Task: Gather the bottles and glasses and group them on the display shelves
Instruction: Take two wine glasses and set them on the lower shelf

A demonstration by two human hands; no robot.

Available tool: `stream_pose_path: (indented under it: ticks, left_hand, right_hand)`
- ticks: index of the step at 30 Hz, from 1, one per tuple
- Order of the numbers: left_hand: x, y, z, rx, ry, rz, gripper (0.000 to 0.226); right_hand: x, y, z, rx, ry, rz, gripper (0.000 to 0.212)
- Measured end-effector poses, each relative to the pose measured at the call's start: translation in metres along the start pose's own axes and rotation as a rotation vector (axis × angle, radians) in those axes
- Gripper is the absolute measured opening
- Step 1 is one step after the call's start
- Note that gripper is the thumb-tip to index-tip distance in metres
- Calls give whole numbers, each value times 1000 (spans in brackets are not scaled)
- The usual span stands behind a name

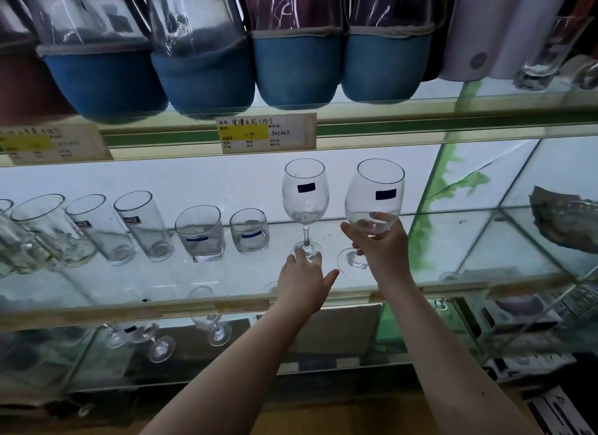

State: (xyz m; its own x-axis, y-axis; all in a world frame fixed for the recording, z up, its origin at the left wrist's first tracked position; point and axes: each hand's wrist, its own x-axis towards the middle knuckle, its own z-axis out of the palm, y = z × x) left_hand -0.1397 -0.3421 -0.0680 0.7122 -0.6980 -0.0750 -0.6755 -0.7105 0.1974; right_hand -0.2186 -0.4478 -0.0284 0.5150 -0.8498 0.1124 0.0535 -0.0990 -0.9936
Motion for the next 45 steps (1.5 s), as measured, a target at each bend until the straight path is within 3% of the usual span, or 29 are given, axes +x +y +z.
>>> stream_pose_path:
  ticks: [23,25,28,31,34,45]
  left_hand:
    - [21,-8,-5,-68,-87,-37,72]
    - [15,-3,-7,-118,-28,-52,69]
    - [-4,11,-10,-208,187,149,51]
    - [-12,25,-5,-326,161,295,35]
    - [-7,29,1,-378,150,311,35]
    - [15,33,4,-234,103,270,49]
  right_hand:
    - [-2,4,-8,16,25,-21,52]
    - [-1,6,-8,17,23,-15,53]
    - [2,9,-7,24,26,-7,55]
    - [10,8,-3,33,27,-4,56]
    - [19,6,1,42,16,-19,56]
    - [50,3,15,28,-95,-14,57]
